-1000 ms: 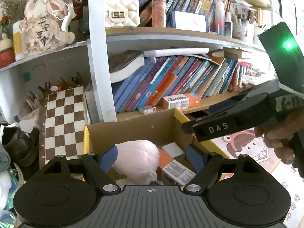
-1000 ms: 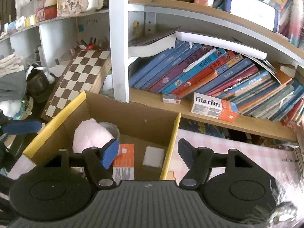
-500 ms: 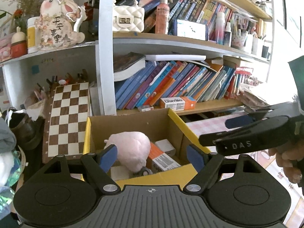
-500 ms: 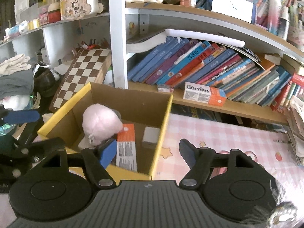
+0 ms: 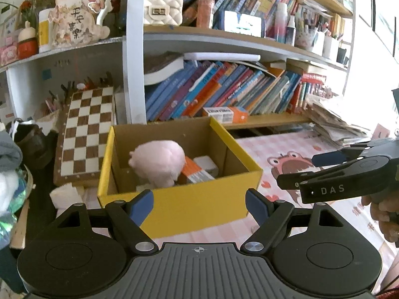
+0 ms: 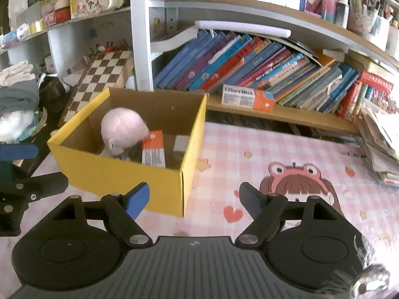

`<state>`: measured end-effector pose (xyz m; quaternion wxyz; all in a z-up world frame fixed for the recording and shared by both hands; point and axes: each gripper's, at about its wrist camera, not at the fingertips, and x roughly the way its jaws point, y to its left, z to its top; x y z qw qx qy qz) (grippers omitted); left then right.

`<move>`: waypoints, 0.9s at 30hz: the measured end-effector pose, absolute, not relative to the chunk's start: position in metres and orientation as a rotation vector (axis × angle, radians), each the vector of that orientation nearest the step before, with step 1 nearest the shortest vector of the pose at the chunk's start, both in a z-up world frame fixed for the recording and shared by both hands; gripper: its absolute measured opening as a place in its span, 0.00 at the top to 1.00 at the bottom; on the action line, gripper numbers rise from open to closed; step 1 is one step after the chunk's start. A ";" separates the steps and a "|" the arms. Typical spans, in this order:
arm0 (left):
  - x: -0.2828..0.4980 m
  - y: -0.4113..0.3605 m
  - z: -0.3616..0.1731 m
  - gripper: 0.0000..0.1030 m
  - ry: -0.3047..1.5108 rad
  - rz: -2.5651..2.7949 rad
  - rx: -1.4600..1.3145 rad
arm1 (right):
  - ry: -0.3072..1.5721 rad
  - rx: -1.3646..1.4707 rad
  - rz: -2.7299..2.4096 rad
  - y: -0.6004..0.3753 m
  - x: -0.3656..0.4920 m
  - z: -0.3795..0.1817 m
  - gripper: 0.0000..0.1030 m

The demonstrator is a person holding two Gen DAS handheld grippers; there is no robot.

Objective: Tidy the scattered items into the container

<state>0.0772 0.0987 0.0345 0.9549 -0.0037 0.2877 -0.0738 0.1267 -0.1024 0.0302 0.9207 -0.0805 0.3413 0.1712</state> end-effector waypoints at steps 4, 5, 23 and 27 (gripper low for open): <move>0.070 0.095 0.031 0.19 0.595 -0.144 -0.019 | 0.710 -0.161 0.340 -0.108 0.114 0.024 0.22; 0.068 0.094 0.030 0.19 0.598 -0.143 -0.018 | 0.713 -0.160 0.337 -0.110 0.112 0.023 0.22; 0.040 0.068 0.016 0.19 0.650 -0.096 -0.009 | 0.732 -0.156 0.233 -0.137 0.066 0.008 0.09; 0.033 0.061 0.015 0.19 0.660 -0.093 -0.002 | 0.733 -0.159 0.201 -0.144 0.056 0.008 0.05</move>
